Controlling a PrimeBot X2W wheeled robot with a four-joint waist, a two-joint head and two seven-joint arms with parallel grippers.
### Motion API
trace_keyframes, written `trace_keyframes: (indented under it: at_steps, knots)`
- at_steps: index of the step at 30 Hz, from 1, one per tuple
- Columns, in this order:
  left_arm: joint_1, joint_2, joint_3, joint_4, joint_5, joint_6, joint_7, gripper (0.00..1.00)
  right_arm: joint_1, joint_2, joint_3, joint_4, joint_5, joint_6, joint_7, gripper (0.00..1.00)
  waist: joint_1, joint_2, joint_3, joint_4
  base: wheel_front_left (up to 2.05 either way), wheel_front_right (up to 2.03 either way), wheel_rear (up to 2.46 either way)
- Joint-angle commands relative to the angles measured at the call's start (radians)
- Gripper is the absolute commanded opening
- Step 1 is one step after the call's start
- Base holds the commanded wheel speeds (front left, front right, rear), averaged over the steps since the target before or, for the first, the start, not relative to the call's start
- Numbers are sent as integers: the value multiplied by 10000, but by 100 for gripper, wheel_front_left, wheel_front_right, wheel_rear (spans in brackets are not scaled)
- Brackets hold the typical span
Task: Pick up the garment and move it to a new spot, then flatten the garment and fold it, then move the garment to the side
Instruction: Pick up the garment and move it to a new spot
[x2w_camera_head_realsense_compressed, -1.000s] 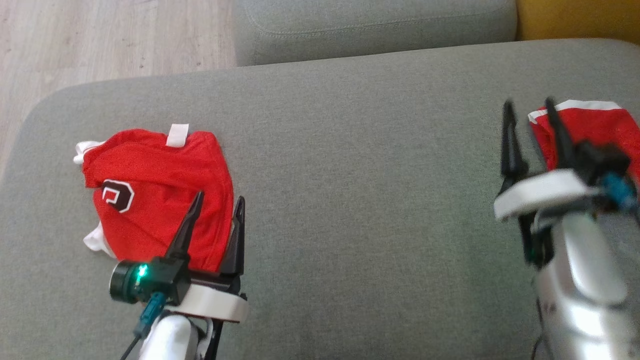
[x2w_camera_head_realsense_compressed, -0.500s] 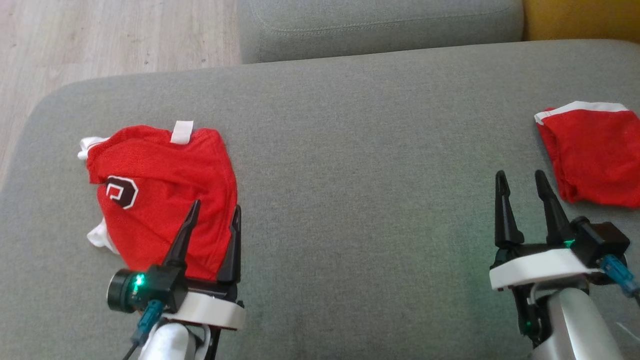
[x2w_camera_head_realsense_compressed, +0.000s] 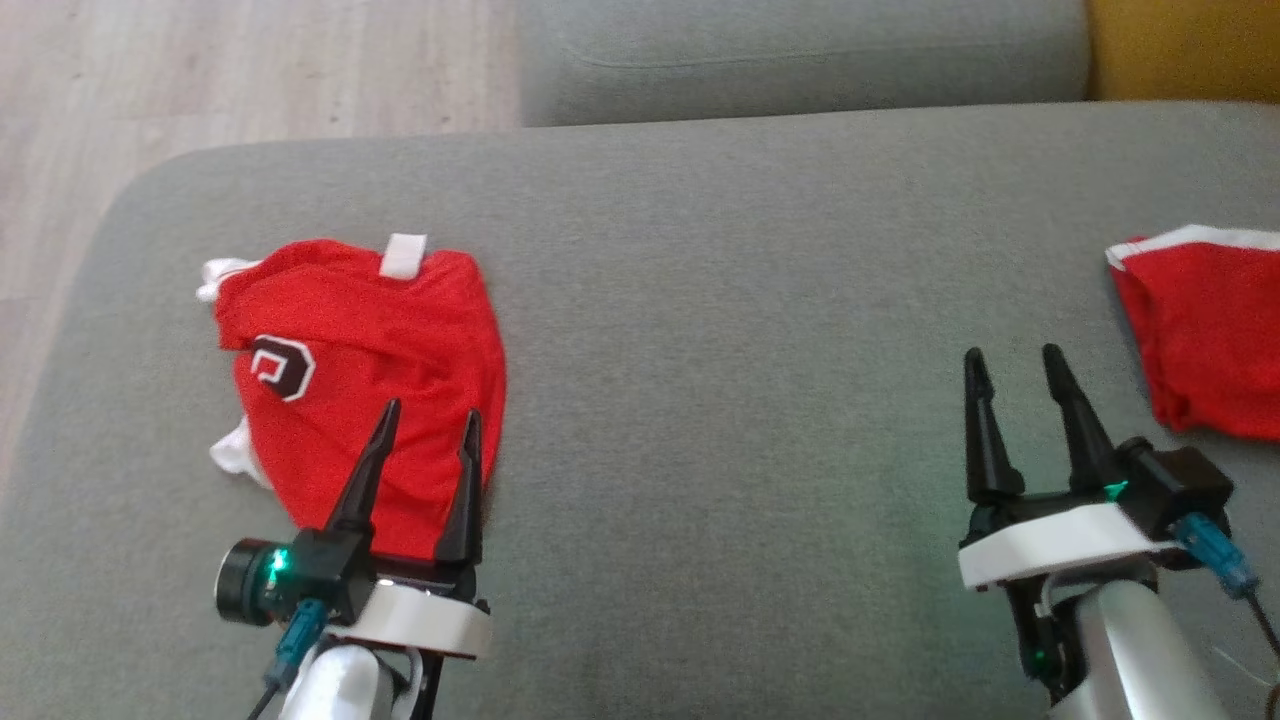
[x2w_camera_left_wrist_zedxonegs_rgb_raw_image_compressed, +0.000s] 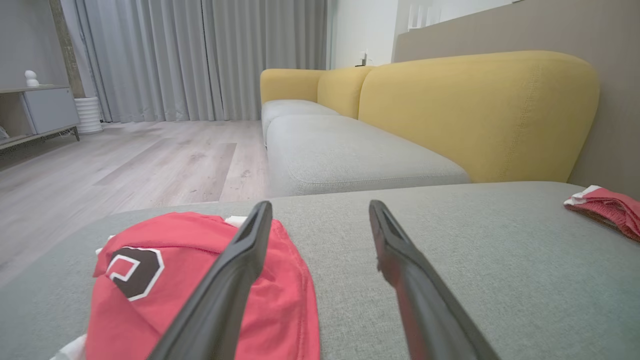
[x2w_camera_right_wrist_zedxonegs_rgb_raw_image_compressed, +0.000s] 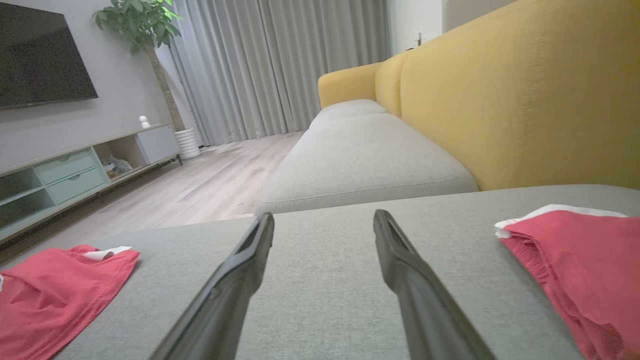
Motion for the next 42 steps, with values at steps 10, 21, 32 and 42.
trace_keyframes:
  at_steps: [10, 21, 32, 42]
  knots:
    - [-1, 22, 288, -184, -36, 119, -49, 100, 184, -19, 1121, -214, 150, -9, -108, 100, 0, -1, -583, 1465, 0, 0, 0]
    - [372, 22, 409, -106, 77, 79, -49, 100, 395, -18, 1666, -107, 510, -9, -108, 100, 0, -1, -900, 2482, 0, 0, 0]
    - [-92, 338, 250, 236, 388, -245, -49, 100, 225, -18, 1890, -75, 764, -9, -108, 100, 0, -1, -420, 1994, 0, 0, 0]
    - [-3175, 655, -1148, 2108, 843, -786, 867, 100, -419, -18, 1649, -469, 441, -9, -109, 100, 0, -1, 1049, 959, 0, 0, 0]
